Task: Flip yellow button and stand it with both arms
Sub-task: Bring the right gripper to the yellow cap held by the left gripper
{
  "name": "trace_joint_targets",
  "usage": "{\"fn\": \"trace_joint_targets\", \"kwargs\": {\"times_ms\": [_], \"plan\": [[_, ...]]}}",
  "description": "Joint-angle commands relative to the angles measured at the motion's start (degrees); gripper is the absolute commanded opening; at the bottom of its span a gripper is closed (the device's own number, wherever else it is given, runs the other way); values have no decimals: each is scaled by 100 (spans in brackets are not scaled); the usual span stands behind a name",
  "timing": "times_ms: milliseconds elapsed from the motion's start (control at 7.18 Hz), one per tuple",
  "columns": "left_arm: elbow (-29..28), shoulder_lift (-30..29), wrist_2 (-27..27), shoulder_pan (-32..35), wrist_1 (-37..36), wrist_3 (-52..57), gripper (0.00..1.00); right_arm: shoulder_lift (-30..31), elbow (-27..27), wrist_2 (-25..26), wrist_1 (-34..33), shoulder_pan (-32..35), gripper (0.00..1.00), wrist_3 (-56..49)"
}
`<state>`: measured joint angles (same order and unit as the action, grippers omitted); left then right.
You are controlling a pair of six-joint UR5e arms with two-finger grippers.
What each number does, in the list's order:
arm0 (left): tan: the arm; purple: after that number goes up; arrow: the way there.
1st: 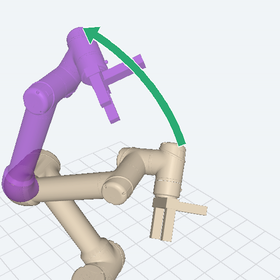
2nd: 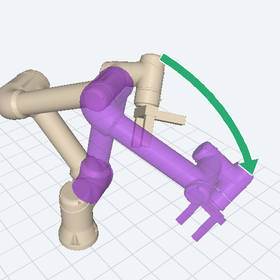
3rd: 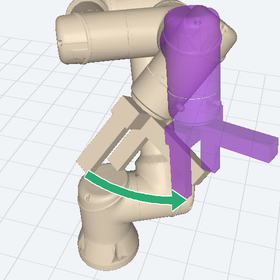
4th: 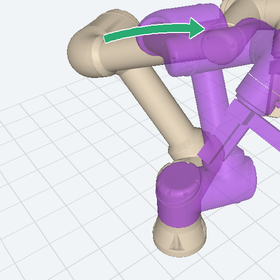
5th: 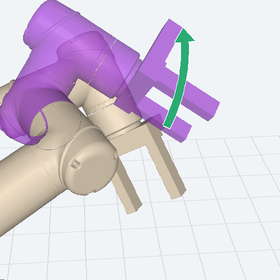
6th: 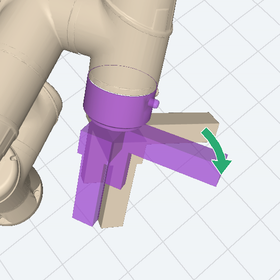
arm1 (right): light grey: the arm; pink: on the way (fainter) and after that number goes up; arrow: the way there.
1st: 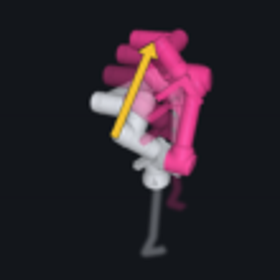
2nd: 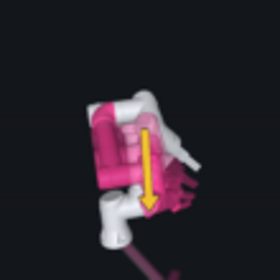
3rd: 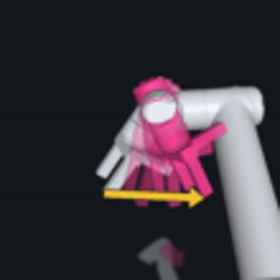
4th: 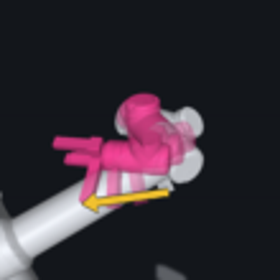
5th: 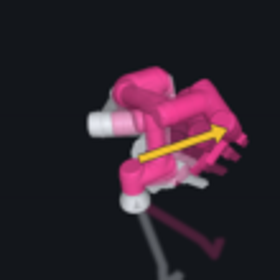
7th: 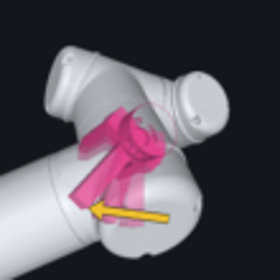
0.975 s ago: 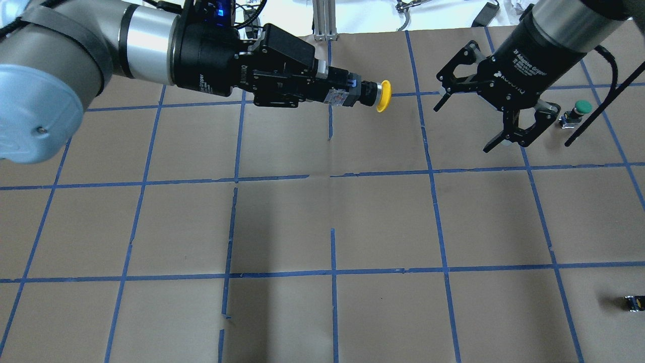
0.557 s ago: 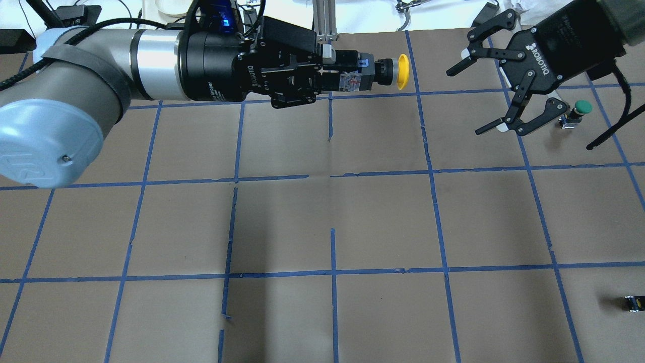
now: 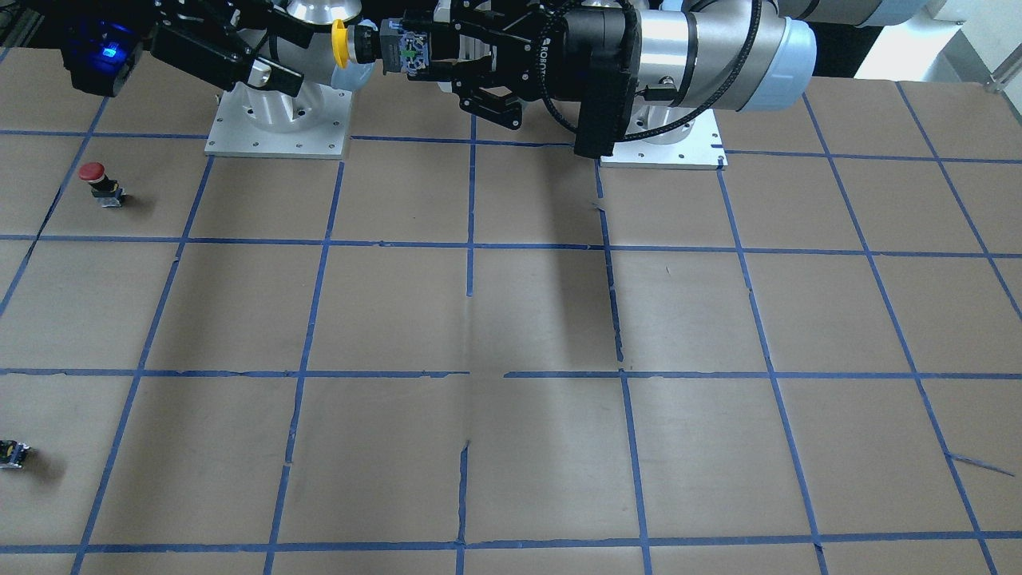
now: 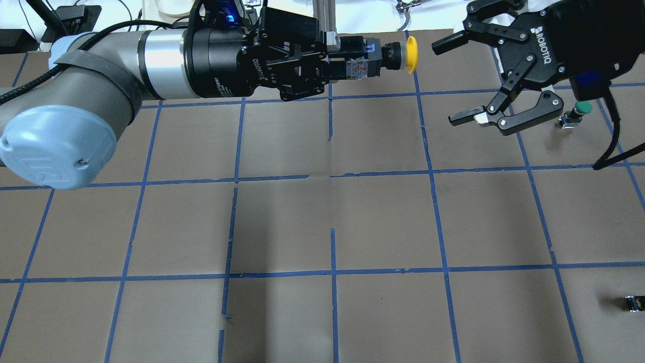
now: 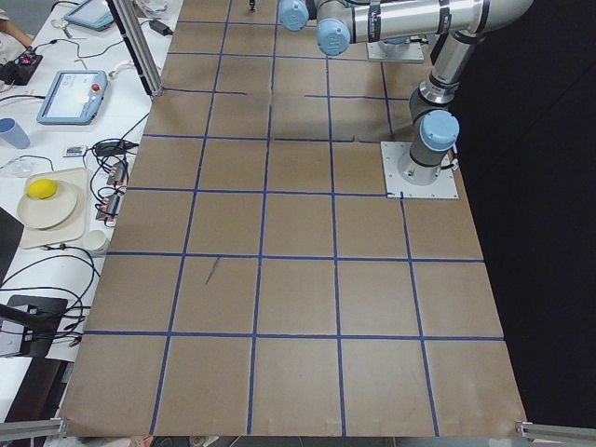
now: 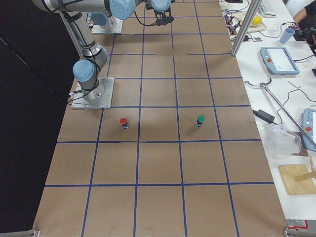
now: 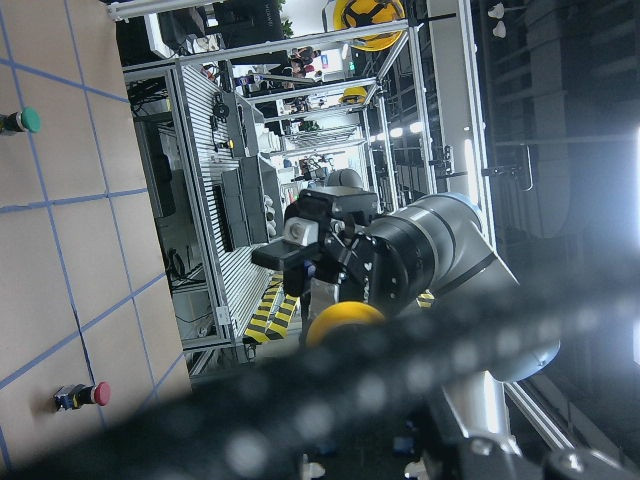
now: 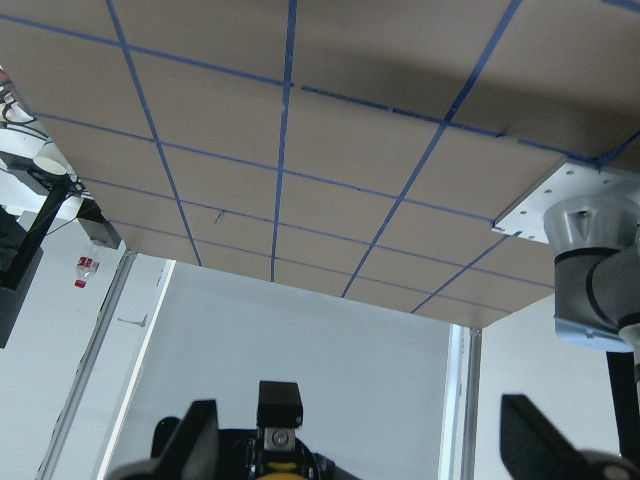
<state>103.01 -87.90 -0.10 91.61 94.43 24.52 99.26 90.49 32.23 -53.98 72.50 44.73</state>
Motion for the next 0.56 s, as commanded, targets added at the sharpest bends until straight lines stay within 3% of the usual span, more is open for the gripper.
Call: {"fn": "trace_joint_targets", "kwargs": {"times_ms": [0, 418], "plan": [[-8, 88, -17, -3, -21, -183, 16, 33, 12, -506, 107, 27, 100, 1], [-17, 115, -26, -3, -21, -184, 16, -12, 47, -1034, 159, 97, 99, 210]]}}
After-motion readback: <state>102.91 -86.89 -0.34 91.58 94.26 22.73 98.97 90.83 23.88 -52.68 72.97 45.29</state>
